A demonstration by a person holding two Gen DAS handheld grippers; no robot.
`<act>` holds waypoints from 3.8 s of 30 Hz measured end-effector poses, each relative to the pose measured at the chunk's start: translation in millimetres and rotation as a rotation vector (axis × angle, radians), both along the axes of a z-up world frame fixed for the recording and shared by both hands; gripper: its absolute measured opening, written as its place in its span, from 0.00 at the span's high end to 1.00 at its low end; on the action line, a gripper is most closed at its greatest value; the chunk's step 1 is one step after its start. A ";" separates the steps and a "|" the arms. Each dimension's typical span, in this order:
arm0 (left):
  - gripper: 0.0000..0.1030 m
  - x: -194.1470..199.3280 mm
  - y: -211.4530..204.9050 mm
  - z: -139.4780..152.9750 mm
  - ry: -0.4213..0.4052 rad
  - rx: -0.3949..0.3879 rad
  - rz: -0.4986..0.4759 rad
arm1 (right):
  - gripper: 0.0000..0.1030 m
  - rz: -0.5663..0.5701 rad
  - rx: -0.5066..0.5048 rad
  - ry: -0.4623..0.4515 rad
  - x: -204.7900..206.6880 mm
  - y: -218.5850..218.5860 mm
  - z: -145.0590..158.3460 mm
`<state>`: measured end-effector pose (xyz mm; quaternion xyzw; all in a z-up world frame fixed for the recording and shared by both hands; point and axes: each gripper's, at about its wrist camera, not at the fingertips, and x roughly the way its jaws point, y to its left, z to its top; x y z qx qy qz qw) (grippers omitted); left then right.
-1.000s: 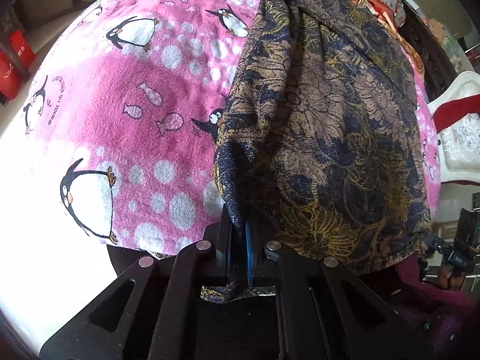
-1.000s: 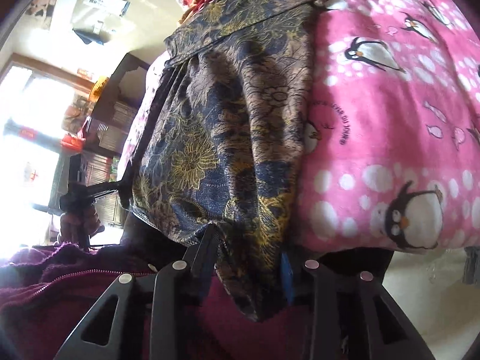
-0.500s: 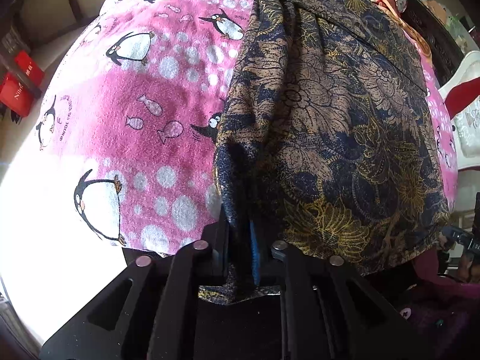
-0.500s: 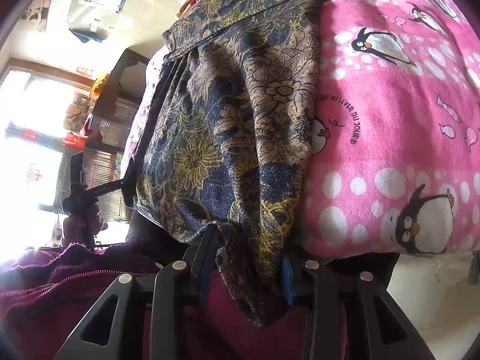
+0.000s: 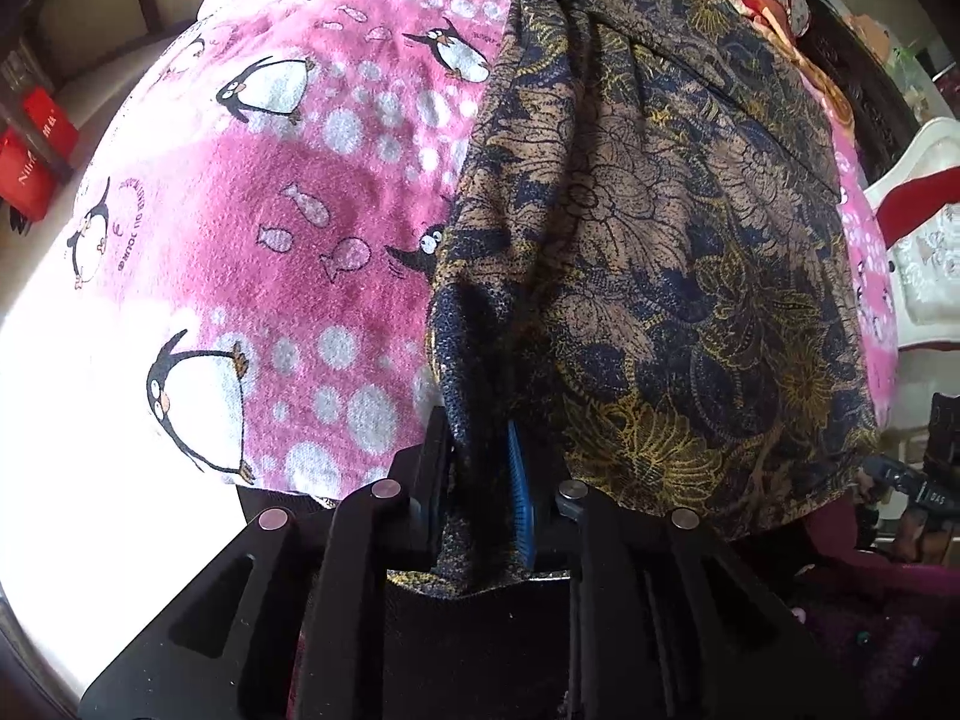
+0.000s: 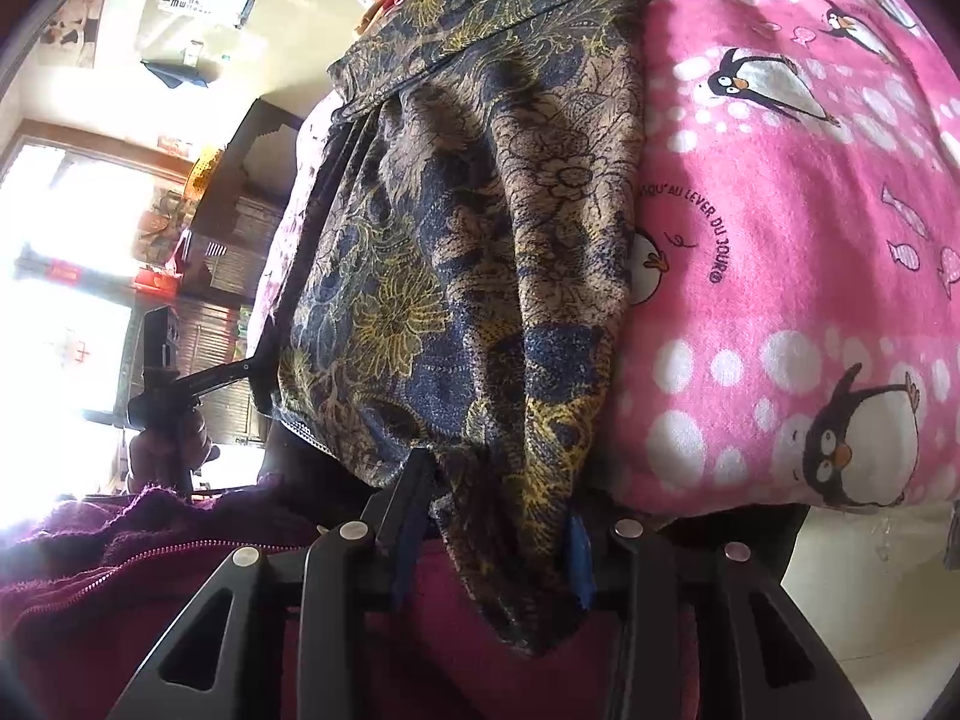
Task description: Fold small clothes
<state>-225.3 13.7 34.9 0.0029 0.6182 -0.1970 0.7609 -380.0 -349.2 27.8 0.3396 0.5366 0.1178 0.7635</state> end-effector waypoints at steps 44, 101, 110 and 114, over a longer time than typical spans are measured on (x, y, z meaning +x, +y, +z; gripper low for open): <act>0.95 242.7 -95.6 125.8 -0.363 -0.354 0.024 | 0.91 -0.267 -0.161 -0.454 198.5 -129.2 117.4; 0.38 332.8 -186.5 105.7 -0.433 -0.179 -0.141 | 0.61 -0.222 -0.462 -0.503 355.8 -125.9 102.4; 0.38 337.8 -198.5 37.3 -0.361 -0.042 -0.101 | 0.63 -0.184 -0.566 -0.323 346.5 -139.3 53.6; 0.38 334.9 -179.2 47.9 -0.338 -0.080 -0.060 | 0.63 -0.346 -0.505 -0.304 349.8 -169.0 73.0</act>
